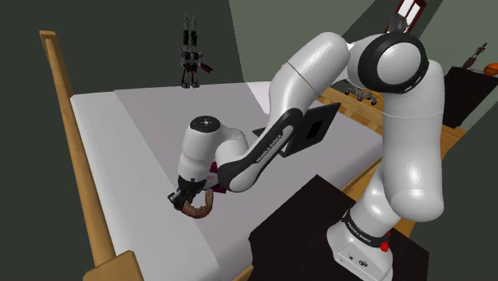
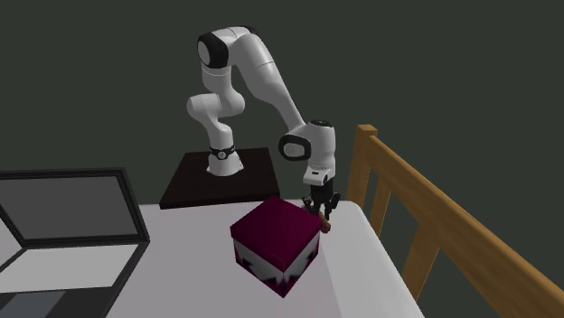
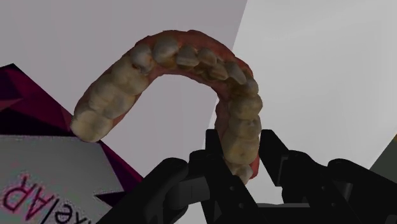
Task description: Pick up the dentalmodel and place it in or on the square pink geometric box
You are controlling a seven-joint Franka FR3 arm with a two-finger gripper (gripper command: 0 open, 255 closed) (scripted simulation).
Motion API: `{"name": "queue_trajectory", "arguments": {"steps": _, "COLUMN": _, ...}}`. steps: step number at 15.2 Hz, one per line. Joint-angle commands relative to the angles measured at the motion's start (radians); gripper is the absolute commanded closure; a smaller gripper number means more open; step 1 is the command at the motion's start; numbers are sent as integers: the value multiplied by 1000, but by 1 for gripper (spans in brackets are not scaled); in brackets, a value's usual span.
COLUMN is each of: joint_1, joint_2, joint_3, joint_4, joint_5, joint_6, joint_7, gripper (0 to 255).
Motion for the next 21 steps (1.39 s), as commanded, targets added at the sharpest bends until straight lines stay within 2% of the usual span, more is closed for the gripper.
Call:
{"name": "queue_trajectory", "arguments": {"steps": 1, "joint_1": -13, "joint_2": -21, "joint_3": 17, "joint_4": -2, "joint_5": 18, "joint_6": -19, "joint_7": -16, "gripper": 255}}
{"name": "queue_trajectory", "arguments": {"steps": 21, "joint_1": -116, "joint_2": -243, "joint_3": 153, "joint_4": -9, "joint_5": 223, "joint_6": -214, "joint_7": -169, "gripper": 255}}
